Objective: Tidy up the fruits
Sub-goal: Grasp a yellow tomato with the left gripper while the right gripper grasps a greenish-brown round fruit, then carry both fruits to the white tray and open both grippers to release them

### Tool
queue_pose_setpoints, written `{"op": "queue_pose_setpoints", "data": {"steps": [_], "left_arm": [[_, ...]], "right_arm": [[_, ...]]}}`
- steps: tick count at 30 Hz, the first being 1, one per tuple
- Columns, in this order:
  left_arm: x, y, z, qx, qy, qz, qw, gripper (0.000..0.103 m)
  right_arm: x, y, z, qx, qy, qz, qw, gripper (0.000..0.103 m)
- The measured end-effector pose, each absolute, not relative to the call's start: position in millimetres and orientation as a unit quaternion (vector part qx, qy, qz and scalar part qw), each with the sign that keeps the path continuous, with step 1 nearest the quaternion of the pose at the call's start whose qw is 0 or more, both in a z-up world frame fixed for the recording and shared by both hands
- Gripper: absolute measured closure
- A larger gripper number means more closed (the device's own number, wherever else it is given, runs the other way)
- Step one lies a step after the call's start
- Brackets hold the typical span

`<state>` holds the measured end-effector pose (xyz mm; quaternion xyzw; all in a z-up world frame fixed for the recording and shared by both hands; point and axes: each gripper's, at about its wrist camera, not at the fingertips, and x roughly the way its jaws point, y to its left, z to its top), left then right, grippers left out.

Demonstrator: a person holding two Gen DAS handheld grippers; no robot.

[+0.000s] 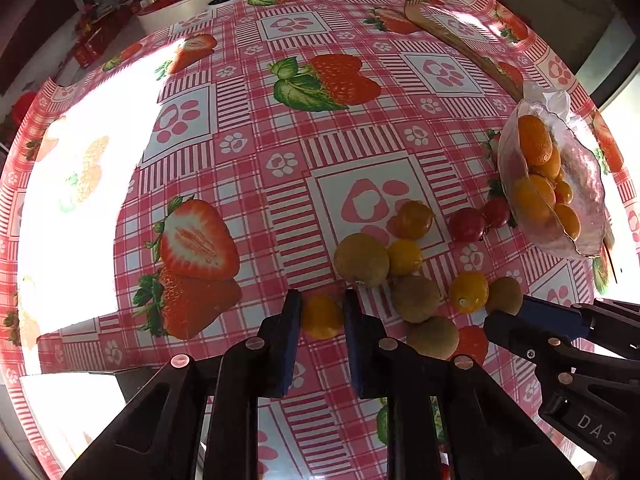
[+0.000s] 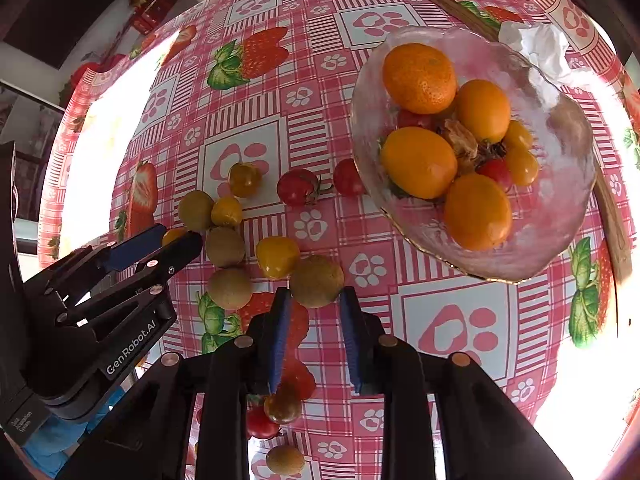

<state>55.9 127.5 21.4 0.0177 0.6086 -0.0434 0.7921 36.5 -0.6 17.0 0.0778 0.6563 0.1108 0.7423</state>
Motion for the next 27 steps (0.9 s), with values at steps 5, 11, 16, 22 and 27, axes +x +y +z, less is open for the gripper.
{"op": "queue_pose_setpoints", "data": {"steps": [5, 11, 16, 22, 27], "left_arm": [[42, 129, 33, -0.002, 0.602, -0.047, 0.797, 0.080], [27, 137, 38, -0.007, 0.599, -0.050, 0.799, 0.080], [21, 142, 34, -0.010, 0.606, -0.045, 0.794, 0.080], [13, 146, 36, -0.014, 0.605, -0.041, 0.795, 0.080], [8, 150, 41, -0.015, 0.603, -0.040, 0.797, 0.080]], "right_arm": [[33, -4, 24, 0.080, 0.651, 0.117, 0.745, 0.080], [27, -5, 30, 0.078, 0.650, 0.125, 0.745, 0.081], [27, -4, 25, 0.078, 0.653, 0.116, 0.744, 0.068], [33, 3, 20, 0.066, 0.651, 0.120, 0.747, 0.061], [39, 5, 17, 0.074, 0.647, 0.116, 0.750, 0.061]]}}
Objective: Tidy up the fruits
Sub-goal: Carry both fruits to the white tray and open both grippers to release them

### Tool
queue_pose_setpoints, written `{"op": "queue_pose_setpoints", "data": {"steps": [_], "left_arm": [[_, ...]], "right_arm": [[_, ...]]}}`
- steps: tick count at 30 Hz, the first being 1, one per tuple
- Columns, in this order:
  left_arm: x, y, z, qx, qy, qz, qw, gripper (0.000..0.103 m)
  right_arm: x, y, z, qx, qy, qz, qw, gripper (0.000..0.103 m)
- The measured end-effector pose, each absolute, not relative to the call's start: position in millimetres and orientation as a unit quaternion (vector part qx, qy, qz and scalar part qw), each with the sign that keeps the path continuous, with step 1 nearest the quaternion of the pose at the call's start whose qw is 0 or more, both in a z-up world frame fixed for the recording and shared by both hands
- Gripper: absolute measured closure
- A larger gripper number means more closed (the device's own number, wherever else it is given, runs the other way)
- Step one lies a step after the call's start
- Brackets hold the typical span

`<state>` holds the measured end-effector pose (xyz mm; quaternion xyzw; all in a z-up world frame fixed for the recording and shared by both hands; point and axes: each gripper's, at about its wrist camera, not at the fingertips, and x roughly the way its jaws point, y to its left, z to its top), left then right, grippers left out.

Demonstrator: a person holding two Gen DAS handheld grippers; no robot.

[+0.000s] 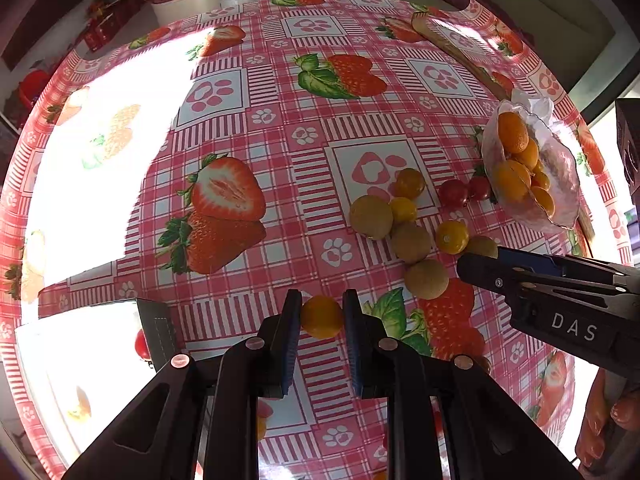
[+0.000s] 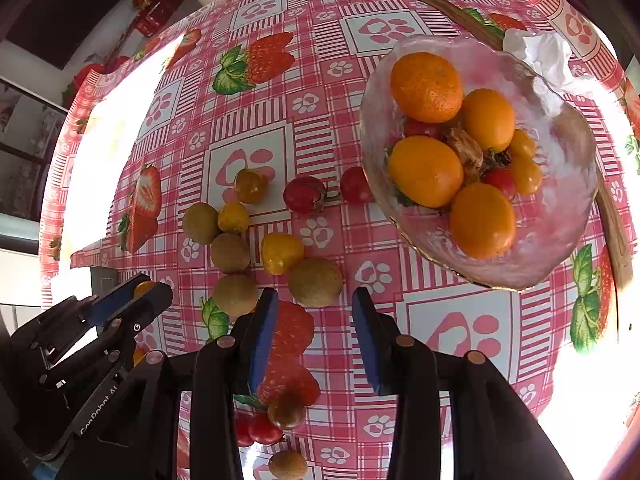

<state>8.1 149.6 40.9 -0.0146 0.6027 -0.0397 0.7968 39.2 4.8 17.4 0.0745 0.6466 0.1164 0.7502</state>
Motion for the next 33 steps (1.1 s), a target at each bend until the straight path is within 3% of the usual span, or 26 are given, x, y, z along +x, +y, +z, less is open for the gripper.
{"op": "queue_pose_setpoints", "data": {"steps": [2, 4, 17, 33], "left_arm": [[7, 151, 42, -0.017, 0.602, -0.040, 0.797, 0.080], [6, 153, 44, -0.020, 0.601, -0.038, 0.798, 0.080], [-29, 181, 77, -0.060, 0.584, -0.022, 0.809, 0.080], [-144, 274, 88, -0.114, 0.590, 0.079, 0.795, 0.080]], "right_arm": [[41, 7, 17, 0.075, 0.647, 0.121, 0.749, 0.062], [42, 9, 16, 0.071, 0.647, 0.124, 0.749, 0.073], [16, 10, 48, 0.078, 0.638, 0.144, 0.752, 0.073], [-45, 99, 77, 0.023, 0.655, 0.228, 0.720, 0.073]]}}
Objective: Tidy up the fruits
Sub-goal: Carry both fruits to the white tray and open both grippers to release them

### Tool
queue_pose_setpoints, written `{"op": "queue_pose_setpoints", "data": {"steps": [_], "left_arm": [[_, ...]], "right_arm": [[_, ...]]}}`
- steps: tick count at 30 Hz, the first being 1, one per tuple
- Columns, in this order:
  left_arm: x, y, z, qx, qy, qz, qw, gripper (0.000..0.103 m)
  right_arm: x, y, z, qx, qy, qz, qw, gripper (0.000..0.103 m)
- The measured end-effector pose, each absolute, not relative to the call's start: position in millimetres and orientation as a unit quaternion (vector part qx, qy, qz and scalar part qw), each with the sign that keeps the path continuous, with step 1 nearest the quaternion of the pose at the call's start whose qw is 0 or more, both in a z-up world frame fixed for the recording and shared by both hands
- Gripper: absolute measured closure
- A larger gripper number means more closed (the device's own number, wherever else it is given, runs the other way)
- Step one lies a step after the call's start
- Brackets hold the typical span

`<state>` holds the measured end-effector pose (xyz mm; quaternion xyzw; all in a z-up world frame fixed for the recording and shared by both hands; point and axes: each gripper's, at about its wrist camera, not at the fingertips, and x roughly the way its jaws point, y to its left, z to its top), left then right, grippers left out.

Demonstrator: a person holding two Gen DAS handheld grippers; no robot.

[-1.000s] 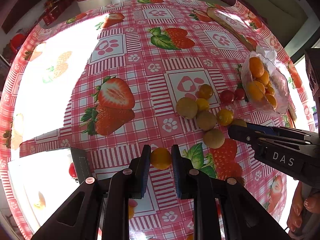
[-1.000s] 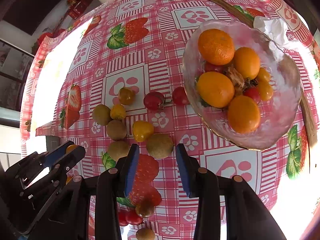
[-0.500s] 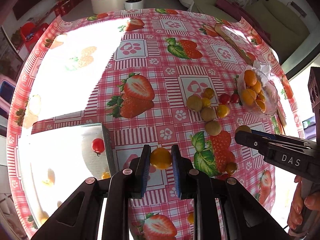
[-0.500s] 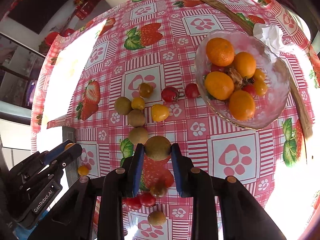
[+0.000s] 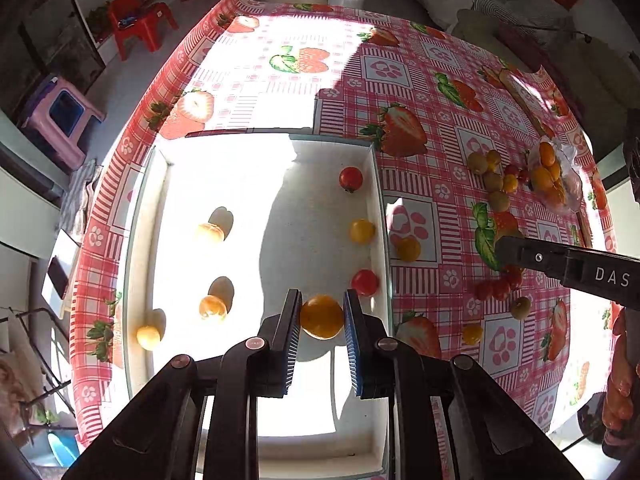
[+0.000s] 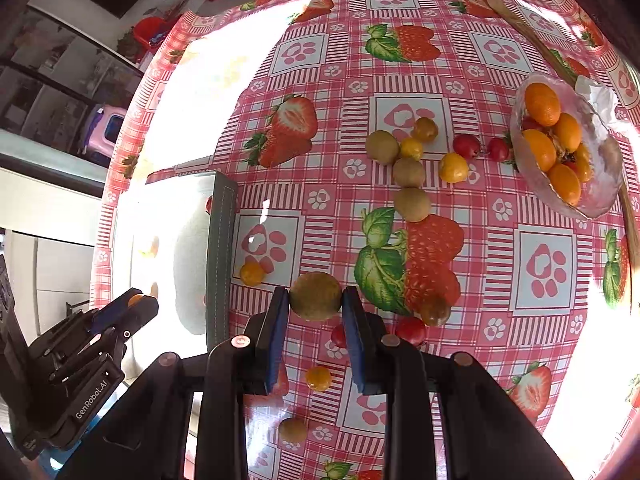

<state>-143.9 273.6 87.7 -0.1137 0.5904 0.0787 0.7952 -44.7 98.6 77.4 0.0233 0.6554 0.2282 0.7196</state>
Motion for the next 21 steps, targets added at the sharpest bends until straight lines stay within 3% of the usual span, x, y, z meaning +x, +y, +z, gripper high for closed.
{"op": "queue_pose_setpoints", "data": {"steps": [10, 21], "left_arm": [[-198, 320, 53, -0.134, 0.614, 0.138, 0.765, 0.080], [-208, 333, 26, -0.130, 0.629, 0.152, 0.751, 0.080]], "right_arm": [[-76, 191, 69, -0.029, 0.669, 0.290, 0.684, 0.073], [-91, 256, 29, -0.088, 0.696, 0.300, 0.646, 0.073]]}}
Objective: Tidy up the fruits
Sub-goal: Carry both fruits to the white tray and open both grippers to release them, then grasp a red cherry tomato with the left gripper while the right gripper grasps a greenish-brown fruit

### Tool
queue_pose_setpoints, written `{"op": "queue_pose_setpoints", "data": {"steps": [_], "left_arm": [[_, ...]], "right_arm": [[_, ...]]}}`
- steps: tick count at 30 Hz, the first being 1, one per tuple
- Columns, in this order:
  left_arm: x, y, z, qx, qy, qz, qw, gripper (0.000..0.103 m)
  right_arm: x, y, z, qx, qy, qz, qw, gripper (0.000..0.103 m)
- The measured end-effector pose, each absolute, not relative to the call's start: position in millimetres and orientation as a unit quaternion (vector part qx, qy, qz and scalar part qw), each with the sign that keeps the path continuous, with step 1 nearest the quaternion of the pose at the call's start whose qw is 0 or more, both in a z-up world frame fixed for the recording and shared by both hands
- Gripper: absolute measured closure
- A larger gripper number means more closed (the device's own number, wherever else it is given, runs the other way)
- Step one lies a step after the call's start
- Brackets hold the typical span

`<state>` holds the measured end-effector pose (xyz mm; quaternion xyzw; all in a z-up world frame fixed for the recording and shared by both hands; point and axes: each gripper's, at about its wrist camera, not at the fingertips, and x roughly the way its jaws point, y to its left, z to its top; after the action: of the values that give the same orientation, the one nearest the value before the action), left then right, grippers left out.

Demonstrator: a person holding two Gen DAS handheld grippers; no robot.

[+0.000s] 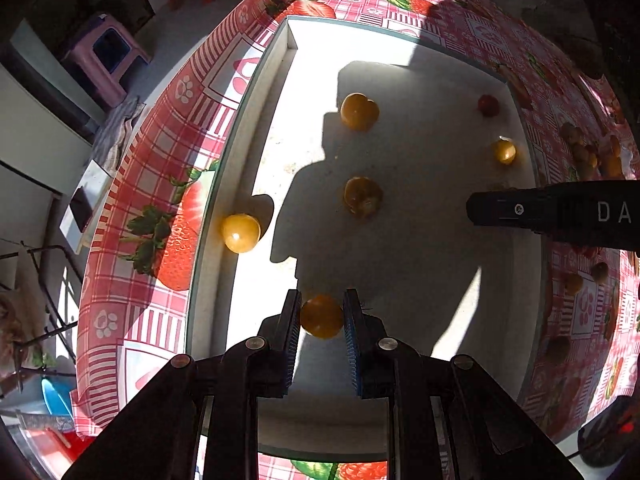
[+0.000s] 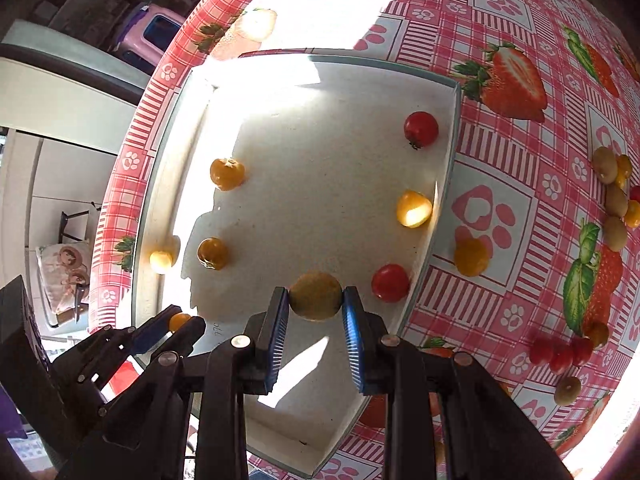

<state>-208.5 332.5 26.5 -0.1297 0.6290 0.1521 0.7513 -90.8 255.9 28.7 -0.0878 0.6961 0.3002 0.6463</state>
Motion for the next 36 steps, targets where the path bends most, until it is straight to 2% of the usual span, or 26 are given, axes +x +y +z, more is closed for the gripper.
{"op": "queue_pose_setpoints", "data": {"steps": [10, 13, 14, 15, 16, 17, 20, 23, 29, 36], "left_arm": [[-210, 325, 22, -0.094, 0.640, 0.153, 0.747, 0.080], [-208, 320, 22, -0.087, 0.641, 0.153, 0.747, 0.079], [-206, 318, 23, -0.084, 0.642, 0.156, 0.746, 0.075], [-206, 318, 23, -0.079, 0.643, 0.161, 0.745, 0.051], [-206, 317, 24, -0.077, 0.642, 0.166, 0.745, 0.036], [-206, 316, 26, -0.074, 0.635, 0.172, 0.750, 0.026], [-204, 312, 29, -0.066, 0.638, 0.168, 0.749, 0.026], [-199, 307, 30, -0.056, 0.647, 0.162, 0.742, 0.026], [-181, 286, 47, -0.035, 0.638, 0.144, 0.756, 0.026], [-143, 244, 68, -0.009, 0.620, 0.102, 0.778, 0.026]], "right_arm": [[-95, 275, 11, -0.123, 0.699, 0.295, 0.639, 0.072], [-98, 283, 11, -0.120, 0.702, 0.300, 0.635, 0.067], [-97, 283, 11, -0.118, 0.703, 0.300, 0.633, 0.062], [-97, 284, 13, -0.117, 0.703, 0.299, 0.635, 0.055], [-96, 283, 15, -0.113, 0.701, 0.299, 0.637, 0.051], [-94, 281, 19, -0.106, 0.700, 0.300, 0.640, 0.046], [-90, 276, 29, -0.085, 0.695, 0.303, 0.646, 0.033], [-85, 267, 41, -0.066, 0.688, 0.303, 0.656, 0.028], [-72, 232, 62, -0.025, 0.678, 0.283, 0.678, 0.028], [-51, 145, 68, 0.008, 0.676, 0.224, 0.703, 0.028]]}}
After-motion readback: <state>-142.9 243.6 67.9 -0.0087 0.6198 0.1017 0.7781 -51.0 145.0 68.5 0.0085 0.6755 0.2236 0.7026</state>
